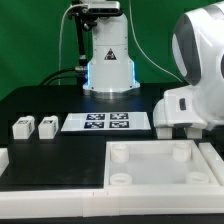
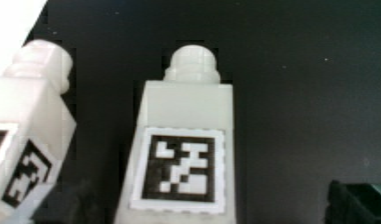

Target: Assemble one leg

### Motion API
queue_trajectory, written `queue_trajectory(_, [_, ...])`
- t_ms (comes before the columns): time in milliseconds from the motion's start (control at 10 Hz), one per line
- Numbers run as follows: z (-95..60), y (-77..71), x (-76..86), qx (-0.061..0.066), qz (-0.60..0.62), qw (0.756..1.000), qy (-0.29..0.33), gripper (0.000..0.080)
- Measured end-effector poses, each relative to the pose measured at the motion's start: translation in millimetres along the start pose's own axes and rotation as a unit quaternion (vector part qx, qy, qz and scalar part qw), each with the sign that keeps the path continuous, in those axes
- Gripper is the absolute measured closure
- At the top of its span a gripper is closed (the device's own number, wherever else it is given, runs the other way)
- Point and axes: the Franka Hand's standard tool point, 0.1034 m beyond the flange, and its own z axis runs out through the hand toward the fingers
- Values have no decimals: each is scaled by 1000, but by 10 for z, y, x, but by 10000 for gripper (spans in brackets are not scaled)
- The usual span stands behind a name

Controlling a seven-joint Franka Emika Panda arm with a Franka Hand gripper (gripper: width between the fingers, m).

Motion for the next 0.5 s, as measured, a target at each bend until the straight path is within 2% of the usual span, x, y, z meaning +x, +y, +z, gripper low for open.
queue_trajectory(100, [-2,1,0,0,-1,1000,0,198])
queue_trajectory(200, [0,1,0,0,-1,1000,0,198])
queue_trajectory(300, [0,1,0,0,-1,1000,0,373])
queue_trajectory(400, [1,1,0,0,-1,1000,0,373])
queue_trajectory(500, [1,1,0,0,-1,1000,0,509])
